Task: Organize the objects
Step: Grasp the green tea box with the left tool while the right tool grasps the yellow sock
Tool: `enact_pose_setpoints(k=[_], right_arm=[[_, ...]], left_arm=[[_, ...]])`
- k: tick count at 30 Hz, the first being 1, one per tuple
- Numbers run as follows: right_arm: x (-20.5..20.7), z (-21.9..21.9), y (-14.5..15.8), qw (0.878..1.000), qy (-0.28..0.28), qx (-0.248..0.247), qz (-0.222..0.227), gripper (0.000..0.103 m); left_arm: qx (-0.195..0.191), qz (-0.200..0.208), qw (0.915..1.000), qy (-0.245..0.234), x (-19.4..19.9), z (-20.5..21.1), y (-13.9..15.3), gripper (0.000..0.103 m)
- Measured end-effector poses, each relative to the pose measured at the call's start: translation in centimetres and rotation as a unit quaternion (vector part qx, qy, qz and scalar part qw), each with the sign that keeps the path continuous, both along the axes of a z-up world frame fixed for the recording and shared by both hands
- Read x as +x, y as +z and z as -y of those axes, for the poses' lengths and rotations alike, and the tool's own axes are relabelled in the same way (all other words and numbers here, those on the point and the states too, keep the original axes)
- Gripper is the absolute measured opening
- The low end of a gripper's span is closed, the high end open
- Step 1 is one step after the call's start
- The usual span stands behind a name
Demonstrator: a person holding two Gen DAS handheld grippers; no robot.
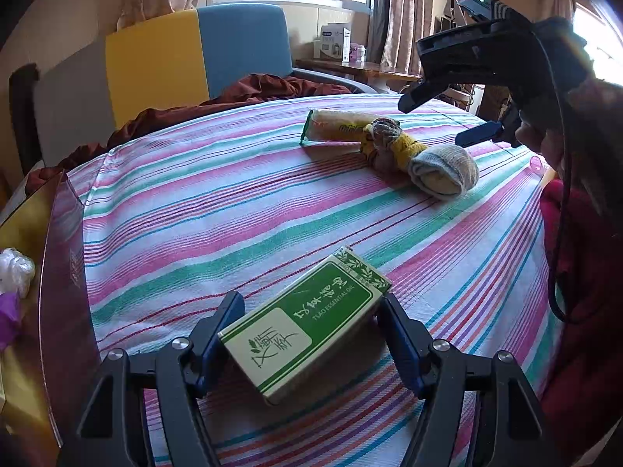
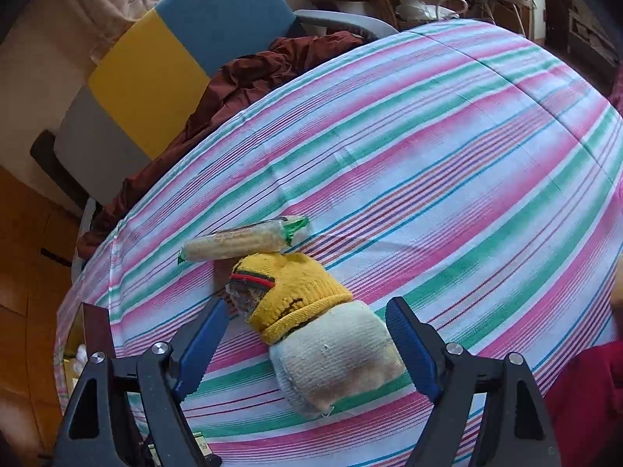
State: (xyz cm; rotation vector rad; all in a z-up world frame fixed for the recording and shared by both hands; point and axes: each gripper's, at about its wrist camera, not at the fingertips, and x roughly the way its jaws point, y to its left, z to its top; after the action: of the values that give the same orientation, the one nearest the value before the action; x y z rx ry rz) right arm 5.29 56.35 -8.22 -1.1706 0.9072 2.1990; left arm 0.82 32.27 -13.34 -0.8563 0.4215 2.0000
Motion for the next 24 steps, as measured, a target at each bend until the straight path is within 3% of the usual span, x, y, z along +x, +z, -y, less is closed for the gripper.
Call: enact_pose_setpoints(k=[3, 8, 9, 10, 11, 13, 18, 24], right_arm=[[-2.0, 0.9, 0.1, 0.998, 0.052, 0.032, 0.029, 0.084], [-4.7, 1.4, -2.6, 0.991, 0.091, 0.044, 0.085, 0.084], [-5.0, 1.8, -2.9, 0.990, 0.098, 0.046, 0.089, 0.075], [-5.1, 2.4, -2.7, 0.989, 0.112, 0.050, 0.083, 0.051], [-5.3, 3.1, -2.4, 0.987, 0.134, 0.049, 0.069, 0.048], [-5.7, 5.2, -2.1, 0.980, 0.191, 0.038, 0.048, 0.046], [-7.3, 9.8, -2.9, 0.955, 0.285, 0.059, 0.062, 0.046], [-7.8, 8.4, -3.5, 0.960, 0.270, 0.033, 0.066, 0.046]], left_arm=[[0.001, 0.000, 1.0000, 0.000, 0.0, 0.0, 0.0, 0.071], [0.005, 0.002, 1.0000, 0.000, 0.0, 0.1, 0.0, 0.071], [0.005, 0.002, 1.0000, 0.000, 0.0, 0.1, -0.1, 0.071], [0.006, 0.001, 1.0000, 0.000, 0.0, 0.1, -0.1, 0.071], [0.006, 0.001, 1.0000, 0.000, 0.0, 0.1, -0.1, 0.071], [0.006, 0.000, 1.0000, 0.001, 0.0, 0.0, -0.1, 0.071], [0.006, -0.001, 1.0000, 0.001, 0.0, 0.0, -0.2, 0.071], [0.005, -0.003, 1.0000, 0.001, 0.1, 0.0, -0.3, 0.071]])
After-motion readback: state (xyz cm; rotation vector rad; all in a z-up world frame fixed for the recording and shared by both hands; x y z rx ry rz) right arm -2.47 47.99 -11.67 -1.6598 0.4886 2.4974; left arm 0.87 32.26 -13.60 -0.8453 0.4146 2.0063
